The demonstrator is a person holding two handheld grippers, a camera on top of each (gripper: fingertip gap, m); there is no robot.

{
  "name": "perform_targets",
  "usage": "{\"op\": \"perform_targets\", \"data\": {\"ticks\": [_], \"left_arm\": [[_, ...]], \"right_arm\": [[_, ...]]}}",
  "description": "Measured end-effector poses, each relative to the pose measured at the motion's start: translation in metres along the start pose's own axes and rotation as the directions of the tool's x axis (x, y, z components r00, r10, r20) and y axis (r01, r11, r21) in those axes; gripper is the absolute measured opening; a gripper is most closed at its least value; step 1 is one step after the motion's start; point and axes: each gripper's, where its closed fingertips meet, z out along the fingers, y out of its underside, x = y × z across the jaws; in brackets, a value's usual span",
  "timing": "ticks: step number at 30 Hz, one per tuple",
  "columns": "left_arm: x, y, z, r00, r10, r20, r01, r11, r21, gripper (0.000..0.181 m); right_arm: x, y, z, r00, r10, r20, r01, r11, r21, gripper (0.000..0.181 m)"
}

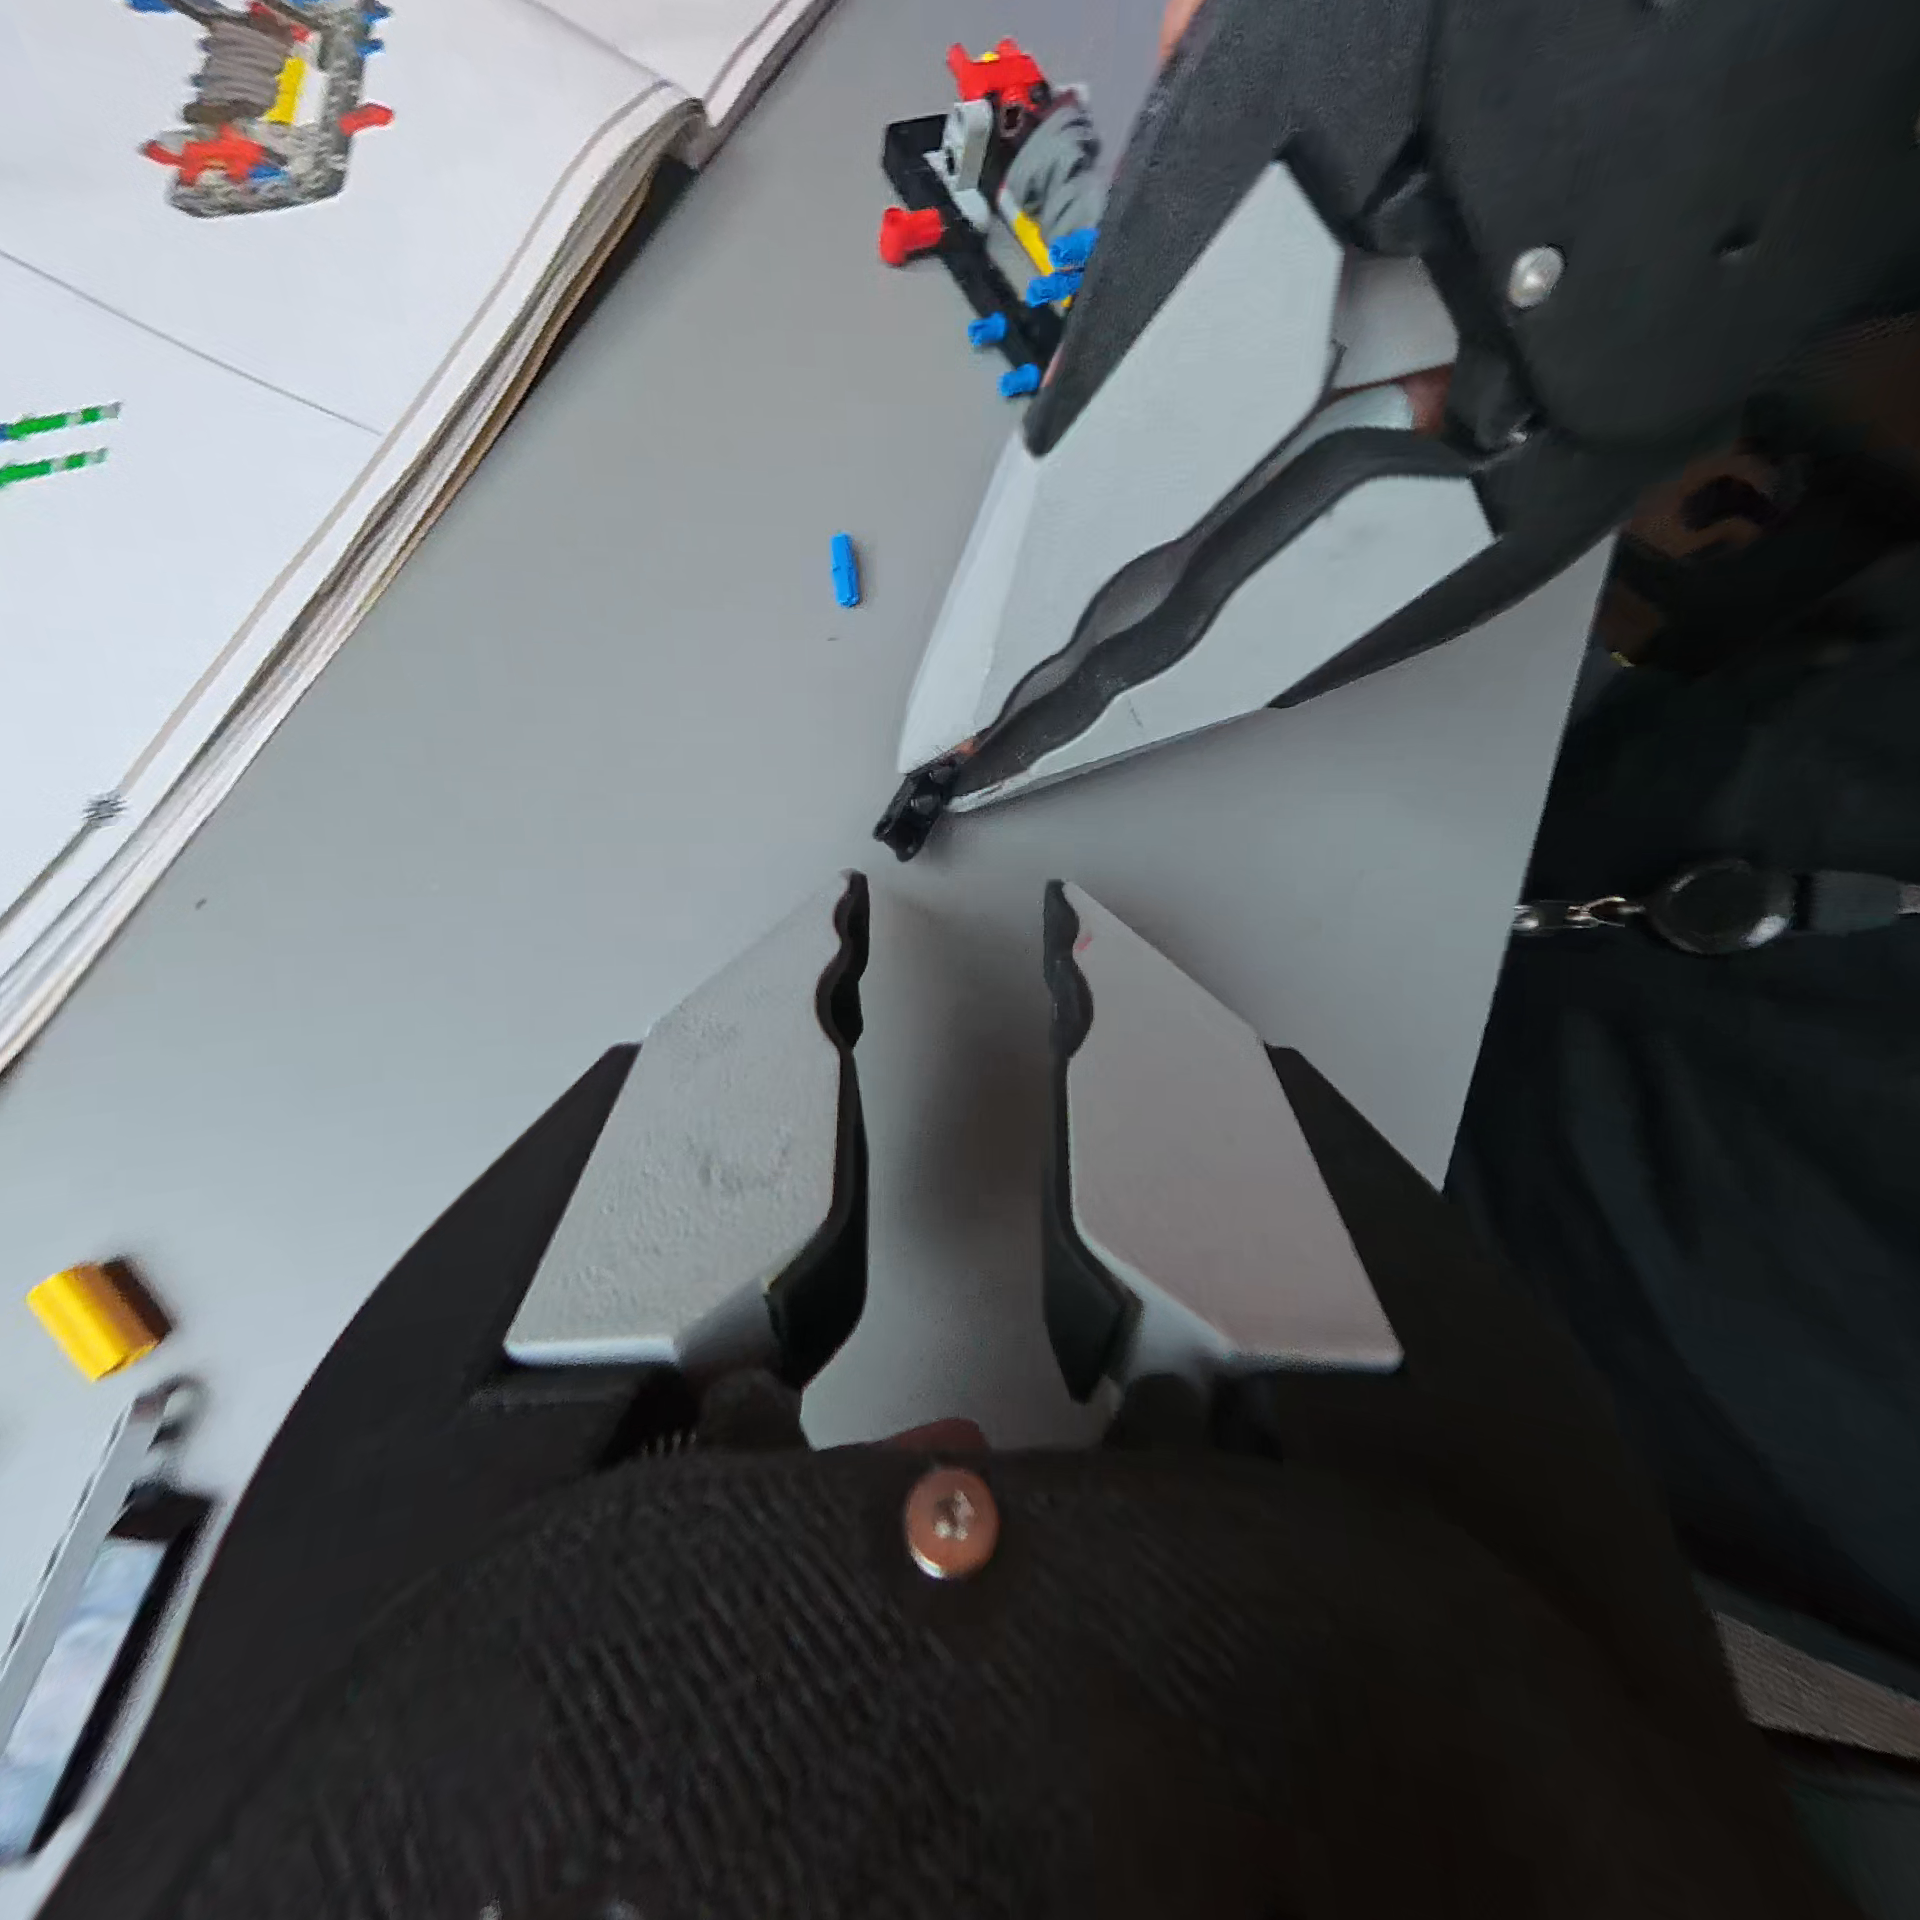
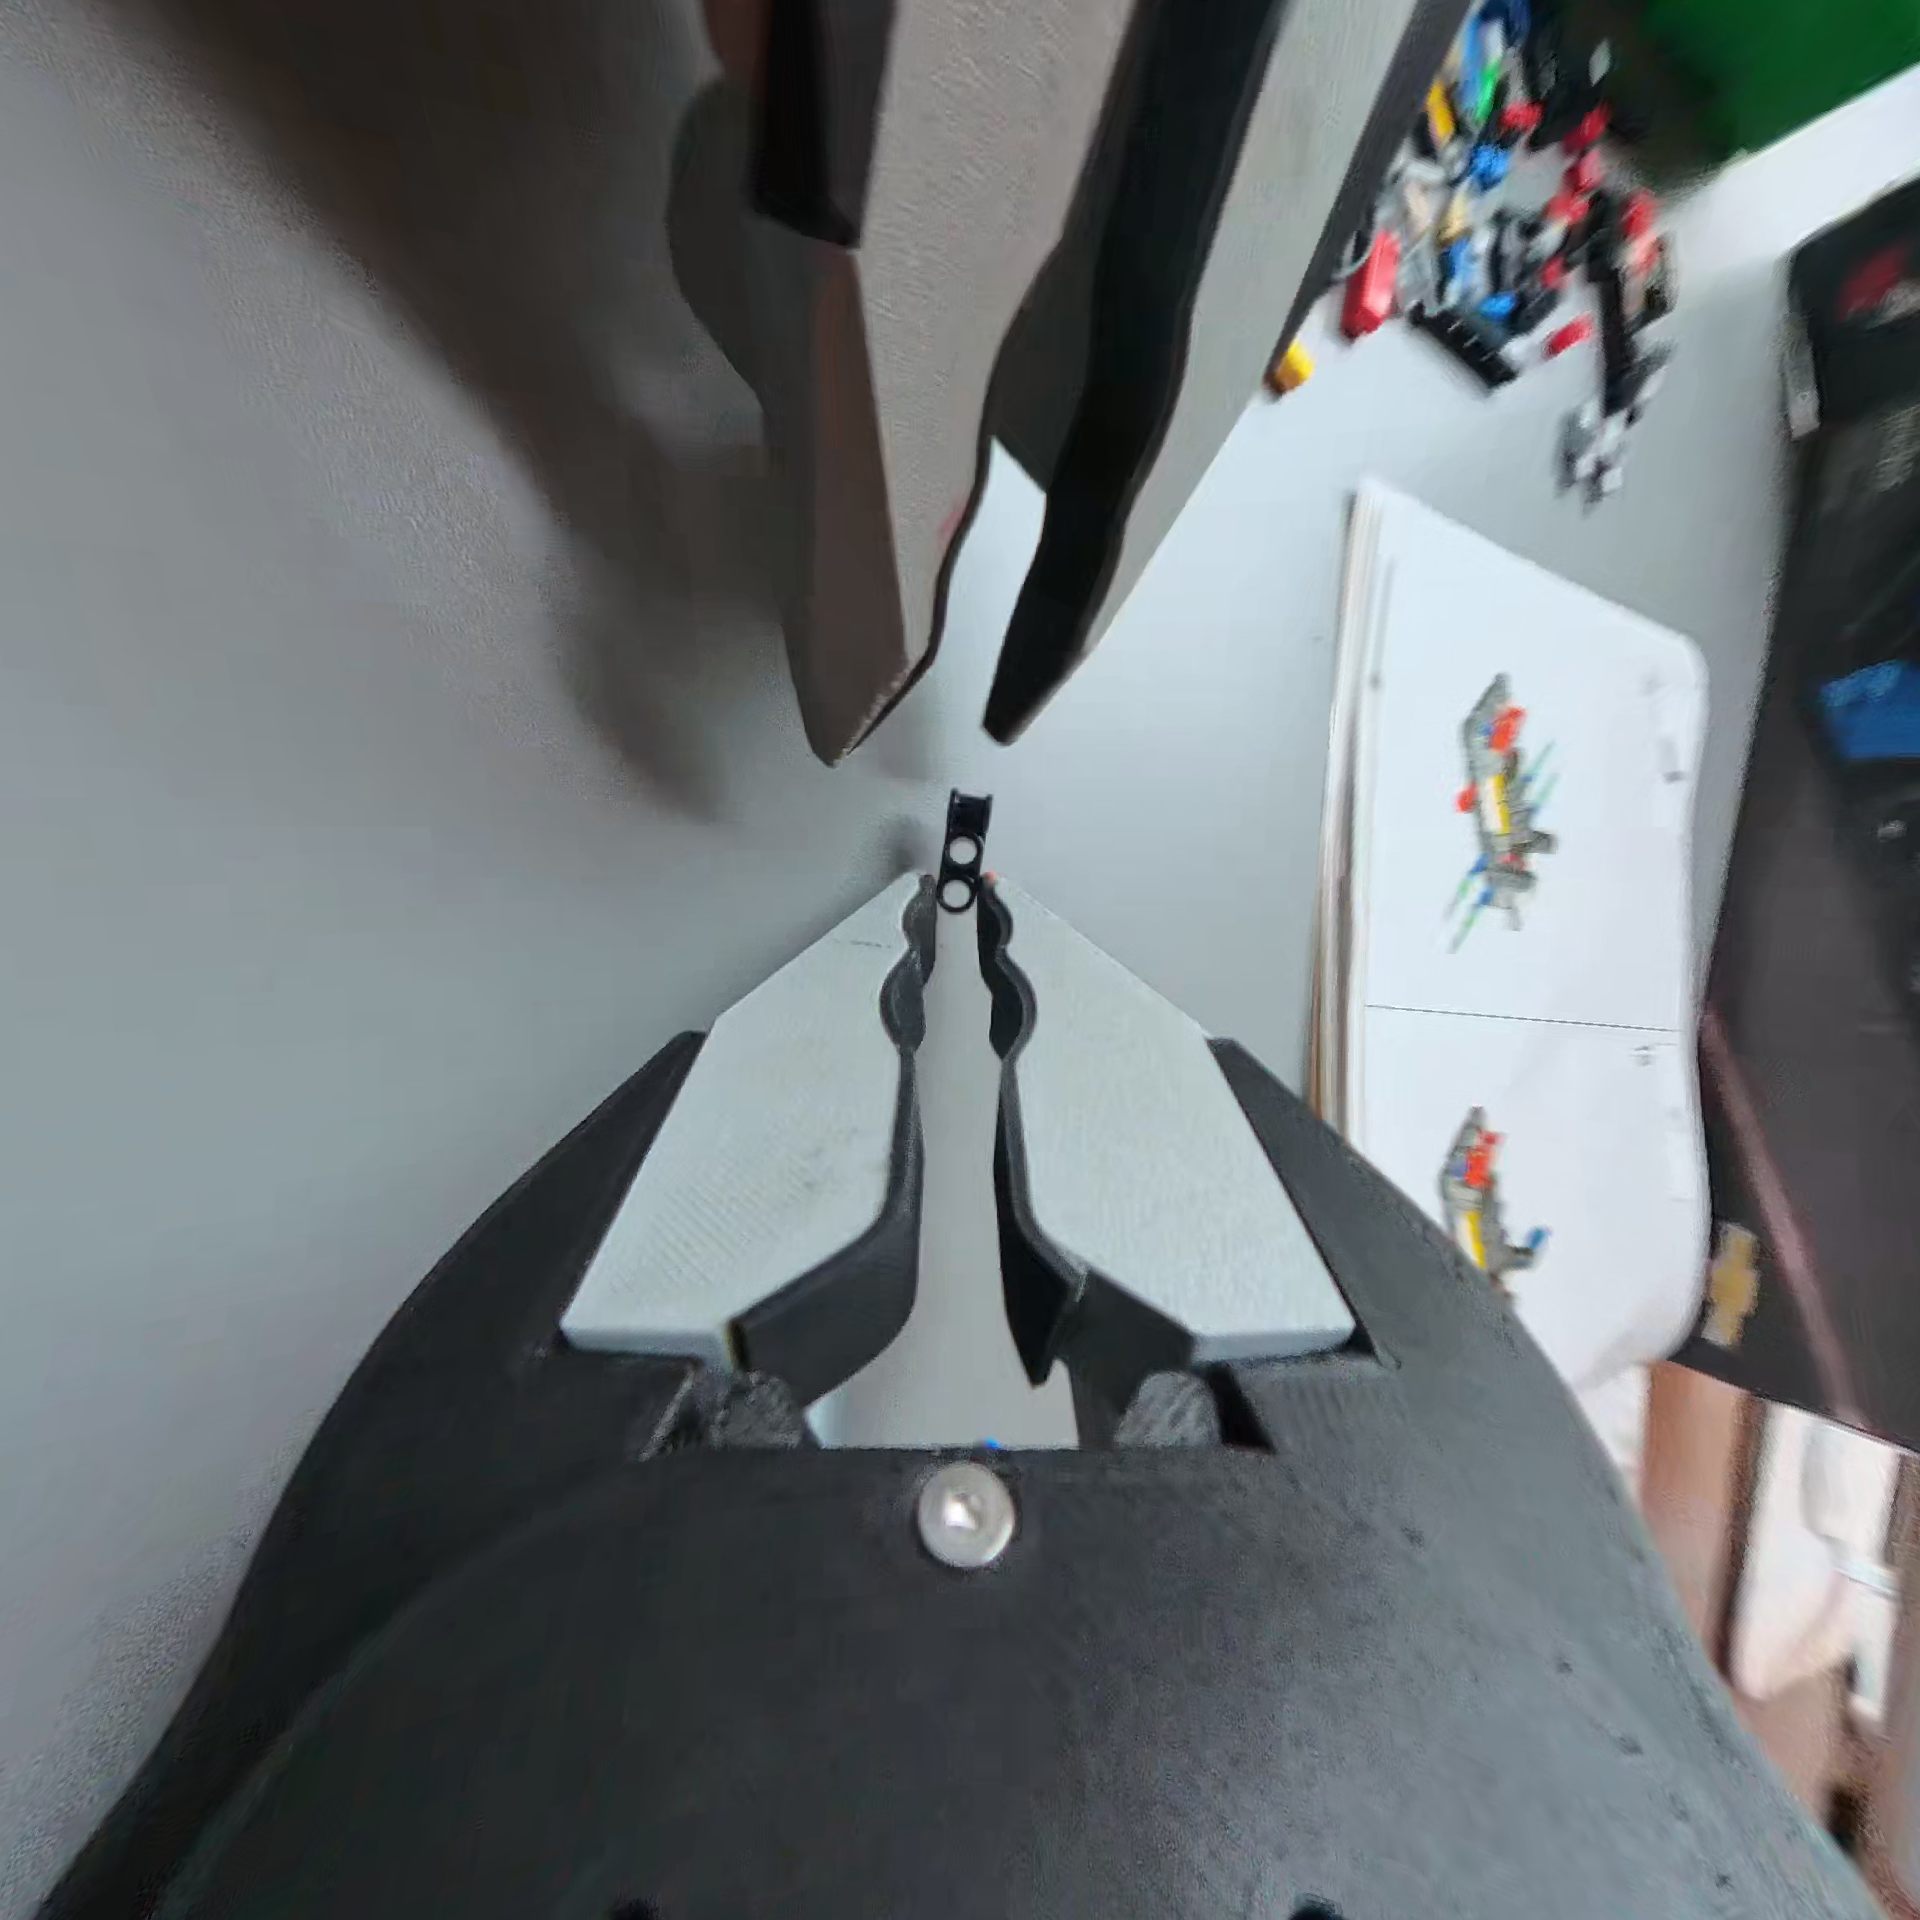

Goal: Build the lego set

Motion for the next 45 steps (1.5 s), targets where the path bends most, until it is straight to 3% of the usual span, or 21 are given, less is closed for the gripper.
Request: {"op": "perform_targets", "data": {"ticks": [4,10,13,17,24,27,31,35,39,45], "left_arm": [[0.011,-0.003,0.008,0.984,-0.073,-0.163,0.072,0.997,-0.007,0.024],[0.027,-0.018,0.011,0.942,-0.124,-0.312,0.143,0.989,0.038,0.022],[0.027,-0.019,0.010,0.932,-0.142,-0.332,0.166,0.985,0.045,0.004],[0.030,-0.019,0.013,0.923,-0.165,-0.348,0.188,0.982,0.034,0.007],[0.026,-0.009,0.026,0.953,-0.143,-0.267,0.137,0.990,-0.040,0.004],[0.024,-0.001,0.035,0.977,-0.069,-0.203,0.046,0.992,-0.119,0.004],[0.033,0.000,0.038,0.979,0.054,-0.197,-0.093,0.977,-0.194,0.004],[0.036,0.000,0.041,0.959,0.192,-0.210,-0.241,0.940,-0.242,0.005],[0.041,0.000,0.044,0.889,0.378,-0.259,-0.434,0.877,-0.209,0.005],[0.039,0.001,0.038,0.904,0.304,-0.301,-0.379,0.895,-0.235,0.017]], "right_arm": [[0.002,-0.005,-0.017,0.977,-0.158,-0.143,0.170,0.983,0.076,0.004],[0.003,-0.008,-0.031,0.932,-0.250,-0.262,0.287,0.951,0.117,0.004],[-0.001,-0.009,-0.035,0.921,-0.272,-0.279,0.317,0.939,0.130,0.004],[-0.004,-0.007,-0.035,0.899,-0.317,-0.302,0.362,0.926,0.105,0.004],[-0.013,0.004,-0.030,0.869,-0.388,-0.307,0.420,0.907,0.040,0.004],[-0.019,0.013,-0.027,0.885,-0.385,-0.263,0.406,0.913,0.029,0.011],[-0.024,0.019,-0.032,0.963,-0.233,-0.134,0.247,0.964,0.097,0.022],[-0.035,0.015,-0.037,0.993,-0.086,0.084,0.072,0.986,0.153,0.018],[-0.047,0.024,-0.032,0.971,0.012,0.240,-0.029,0.997,0.066,0.008],[-0.050,0.026,-0.033,0.971,0.071,0.227,-0.076,0.997,0.012,0.007]]}}
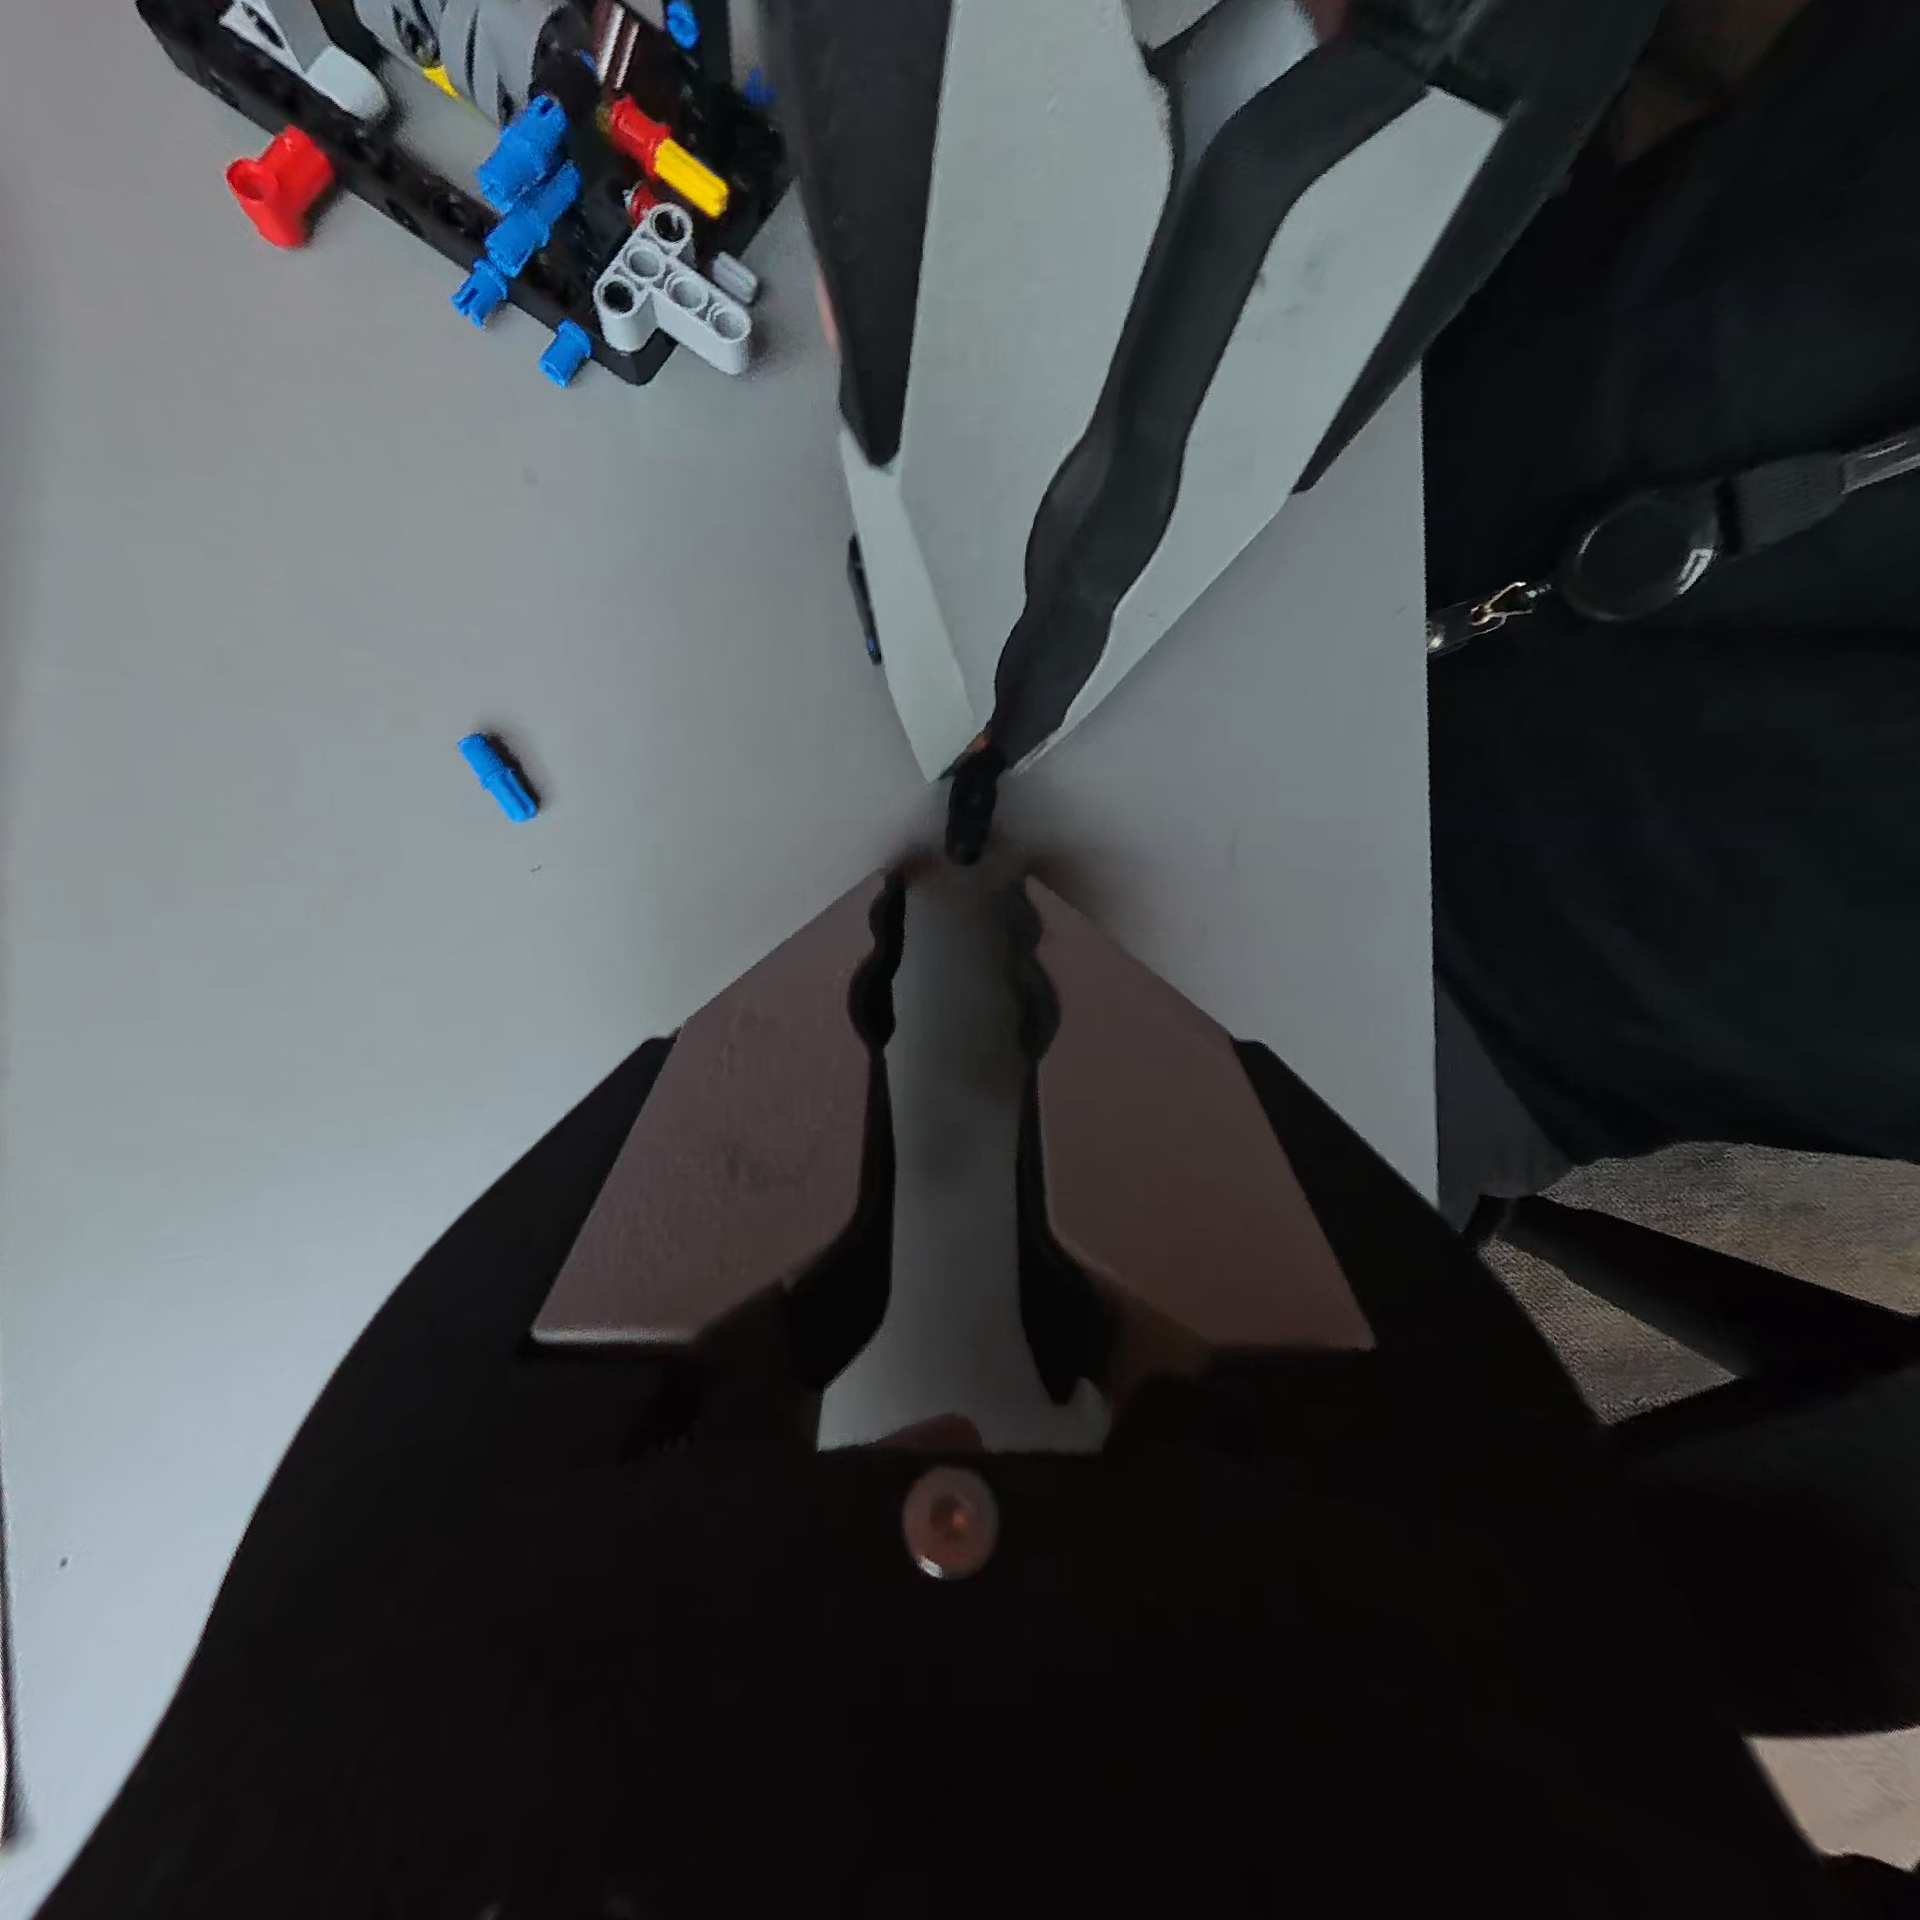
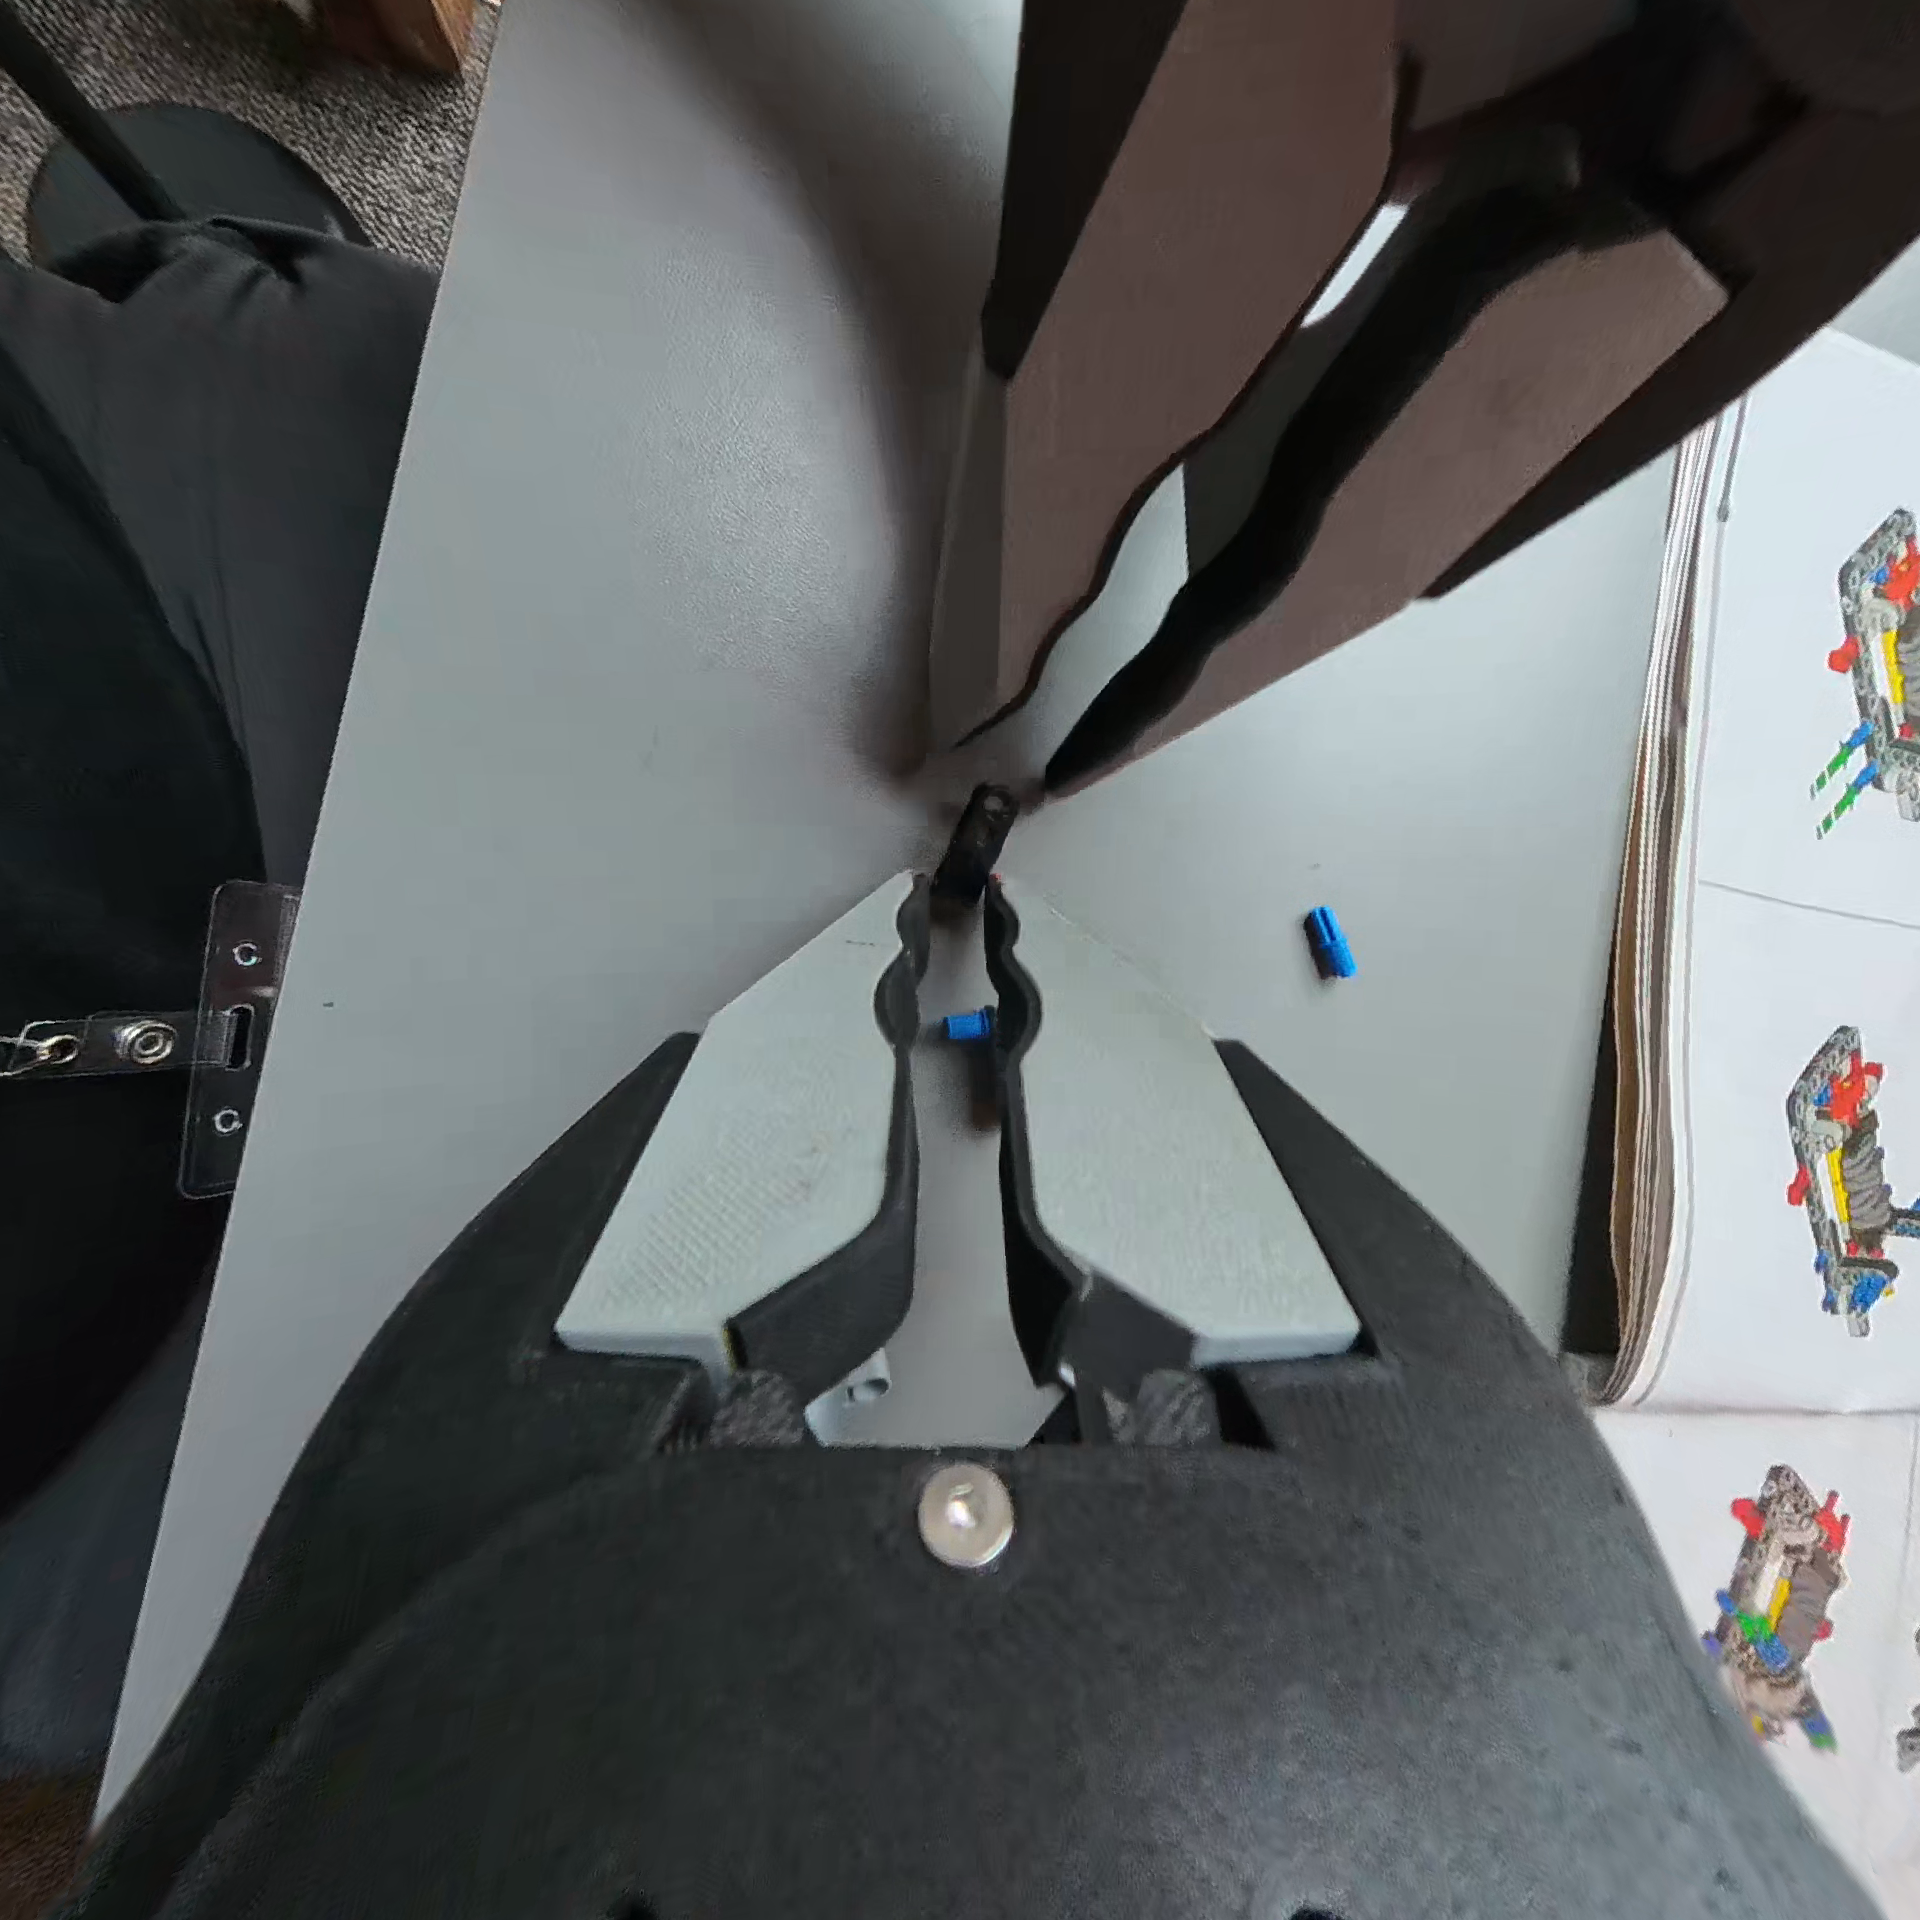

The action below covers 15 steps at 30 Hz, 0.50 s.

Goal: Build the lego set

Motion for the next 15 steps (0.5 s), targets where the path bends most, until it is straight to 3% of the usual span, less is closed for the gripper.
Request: {"op": "perform_targets", "data": {"ticks": [15], "left_arm": [[-0.015,0.012,-0.014,0.996,-0.070,0.058,0.068,0.997,0.031,0.026]], "right_arm": [[0.006,0.005,-0.007,0.999,0.033,-0.028,-0.035,0.996,-0.078,0.013]]}}
